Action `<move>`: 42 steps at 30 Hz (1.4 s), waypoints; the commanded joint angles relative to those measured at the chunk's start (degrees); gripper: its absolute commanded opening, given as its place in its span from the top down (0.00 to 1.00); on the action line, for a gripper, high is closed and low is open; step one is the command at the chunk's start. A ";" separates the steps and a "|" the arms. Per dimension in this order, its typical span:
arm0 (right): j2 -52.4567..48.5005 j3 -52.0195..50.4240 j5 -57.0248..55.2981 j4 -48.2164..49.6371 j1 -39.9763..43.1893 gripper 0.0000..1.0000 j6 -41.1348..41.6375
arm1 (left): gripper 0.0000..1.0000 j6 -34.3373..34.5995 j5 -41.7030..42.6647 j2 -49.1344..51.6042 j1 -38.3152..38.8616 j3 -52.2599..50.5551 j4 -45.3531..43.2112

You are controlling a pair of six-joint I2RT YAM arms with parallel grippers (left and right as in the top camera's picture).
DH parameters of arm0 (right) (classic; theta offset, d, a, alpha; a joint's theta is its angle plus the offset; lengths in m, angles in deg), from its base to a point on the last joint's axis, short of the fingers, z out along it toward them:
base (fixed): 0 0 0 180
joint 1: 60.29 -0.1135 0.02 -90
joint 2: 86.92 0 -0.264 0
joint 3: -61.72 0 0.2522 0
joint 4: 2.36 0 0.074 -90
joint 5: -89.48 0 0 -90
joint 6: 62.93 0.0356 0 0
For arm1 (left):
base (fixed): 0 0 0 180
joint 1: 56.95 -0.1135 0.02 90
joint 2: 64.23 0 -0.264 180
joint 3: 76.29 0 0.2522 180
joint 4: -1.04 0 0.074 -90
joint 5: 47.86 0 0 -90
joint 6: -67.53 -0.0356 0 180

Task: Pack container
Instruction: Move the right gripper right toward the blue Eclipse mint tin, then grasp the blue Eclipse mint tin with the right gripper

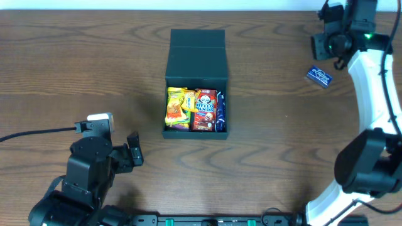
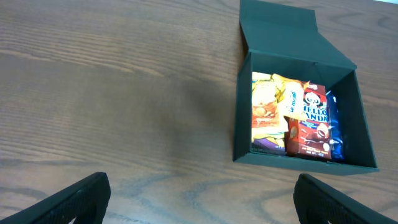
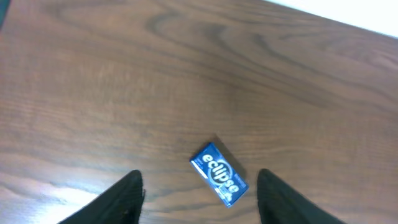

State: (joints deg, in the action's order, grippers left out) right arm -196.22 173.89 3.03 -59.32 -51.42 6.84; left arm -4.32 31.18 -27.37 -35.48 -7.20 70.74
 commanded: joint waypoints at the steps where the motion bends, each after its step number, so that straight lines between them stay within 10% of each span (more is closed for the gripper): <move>1: -2.62 -0.31 7.50 0.02 2.69 0.31 -9.57 | 0.05 -0.35 -1.07 -0.17 -0.17 1.18 0.02; 7: -6.73 -0.31 10.21 0.20 5.99 0.18 -13.53 | 0.05 -0.35 -1.07 -0.17 -0.17 1.18 0.02; 27: -21.18 -0.28 10.19 3.98 8.70 0.18 -16.90 | 0.05 -0.35 -1.07 -0.17 -0.17 1.18 0.02; 42: -23.17 -0.28 10.25 4.02 8.68 0.57 -10.64 | 0.05 -0.35 -1.07 -0.17 -0.17 1.18 0.02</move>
State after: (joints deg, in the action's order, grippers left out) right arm -218.23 173.89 12.98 -55.04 -42.83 -6.36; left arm -4.32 31.18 -27.37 -35.48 -7.20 70.74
